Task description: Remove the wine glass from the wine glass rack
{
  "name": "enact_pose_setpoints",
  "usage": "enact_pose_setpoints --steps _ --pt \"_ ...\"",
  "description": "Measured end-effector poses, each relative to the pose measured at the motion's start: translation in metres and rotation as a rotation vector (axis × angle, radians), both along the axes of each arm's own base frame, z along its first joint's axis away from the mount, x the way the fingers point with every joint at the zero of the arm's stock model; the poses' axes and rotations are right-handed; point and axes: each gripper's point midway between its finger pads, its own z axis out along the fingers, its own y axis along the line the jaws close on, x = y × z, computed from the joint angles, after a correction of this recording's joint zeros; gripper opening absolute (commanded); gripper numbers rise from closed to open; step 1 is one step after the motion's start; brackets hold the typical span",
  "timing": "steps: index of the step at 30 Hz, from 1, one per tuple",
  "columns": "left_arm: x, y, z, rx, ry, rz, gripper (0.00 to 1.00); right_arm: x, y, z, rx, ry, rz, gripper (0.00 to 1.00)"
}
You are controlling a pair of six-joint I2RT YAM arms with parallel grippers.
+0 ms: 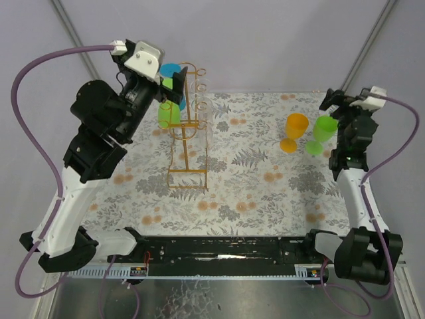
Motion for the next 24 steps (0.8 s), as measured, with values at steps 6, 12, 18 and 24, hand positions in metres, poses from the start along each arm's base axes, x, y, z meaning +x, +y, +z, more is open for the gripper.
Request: enact_pose_setpoints --steps 6,12,18,24 --pt "0.057 0.042 -0.009 -0.056 0.065 0.130 1.00 -0.003 0.042 0.133 0.056 -0.216 0.234 0.99" --pt "0.128 0.093 -0.053 -0.156 0.246 0.203 1.00 0.027 0.088 0.181 0.174 -0.215 0.463 0.99" --pt "0.146 0.122 -0.093 -0.310 0.418 0.199 1.00 0.081 0.170 0.154 0.304 -0.037 0.677 0.99" --pt "0.135 0.140 -0.112 -0.519 0.524 0.161 1.00 0.083 0.243 0.118 0.369 0.110 0.820 0.99"
